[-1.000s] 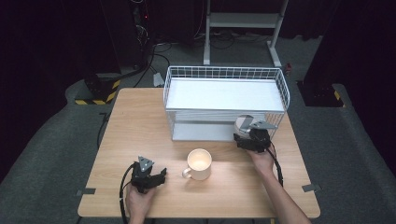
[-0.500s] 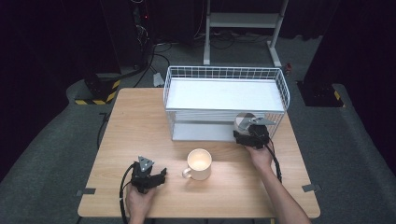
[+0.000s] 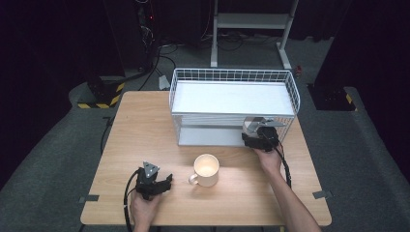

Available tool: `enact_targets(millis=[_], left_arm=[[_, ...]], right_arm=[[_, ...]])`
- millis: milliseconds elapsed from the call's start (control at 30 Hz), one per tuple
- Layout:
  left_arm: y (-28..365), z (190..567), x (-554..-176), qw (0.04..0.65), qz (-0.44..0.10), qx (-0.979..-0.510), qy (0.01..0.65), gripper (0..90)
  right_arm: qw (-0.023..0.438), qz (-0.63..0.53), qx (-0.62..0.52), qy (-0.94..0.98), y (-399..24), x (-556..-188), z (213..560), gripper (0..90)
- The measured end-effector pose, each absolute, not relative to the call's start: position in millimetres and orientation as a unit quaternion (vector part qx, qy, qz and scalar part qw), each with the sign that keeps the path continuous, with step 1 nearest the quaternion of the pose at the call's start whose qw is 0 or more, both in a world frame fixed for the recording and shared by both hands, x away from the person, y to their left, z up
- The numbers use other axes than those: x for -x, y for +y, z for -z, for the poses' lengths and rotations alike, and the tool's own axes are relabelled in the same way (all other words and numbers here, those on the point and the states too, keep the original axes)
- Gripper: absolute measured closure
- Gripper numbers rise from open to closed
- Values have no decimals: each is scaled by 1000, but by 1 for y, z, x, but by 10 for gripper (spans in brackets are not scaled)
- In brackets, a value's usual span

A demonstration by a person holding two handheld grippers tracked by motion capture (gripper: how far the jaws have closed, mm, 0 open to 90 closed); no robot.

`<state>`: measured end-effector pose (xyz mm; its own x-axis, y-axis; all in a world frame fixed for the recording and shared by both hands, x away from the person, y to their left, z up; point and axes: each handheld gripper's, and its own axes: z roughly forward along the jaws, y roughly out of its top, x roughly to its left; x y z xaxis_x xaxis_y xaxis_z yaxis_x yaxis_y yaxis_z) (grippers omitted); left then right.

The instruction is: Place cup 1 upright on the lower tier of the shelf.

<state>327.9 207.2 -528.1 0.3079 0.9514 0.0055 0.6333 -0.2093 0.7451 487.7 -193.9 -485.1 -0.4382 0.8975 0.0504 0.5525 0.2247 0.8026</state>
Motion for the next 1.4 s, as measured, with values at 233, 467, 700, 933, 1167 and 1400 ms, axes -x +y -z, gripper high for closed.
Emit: enact_targets(millis=[233, 467, 700, 933, 1167, 1400], left_arm=[[207, 528, -328, 329, -242, -739, 536, 254], [207, 528, -328, 329, -242, -739, 536, 254], [207, 528, -328, 329, -243, -739, 535, 254], [207, 528, -328, 329, -243, -739, 535, 253], [207, 528, -328, 328, -243, -739, 535, 254], [207, 528, -328, 328, -243, -739, 535, 254]], right_arm=[[210, -393, -489, 750, -195, -486, 487, 136], [209, -379, -492, 756, -197, -480, 492, 148], [209, -375, -492, 757, -200, -471, 498, 204], [214, -372, -500, 752, -198, -470, 499, 207], [213, -369, -504, 751, -198, -472, 500, 213], [221, -369, -499, 752, -200, -476, 500, 325]])
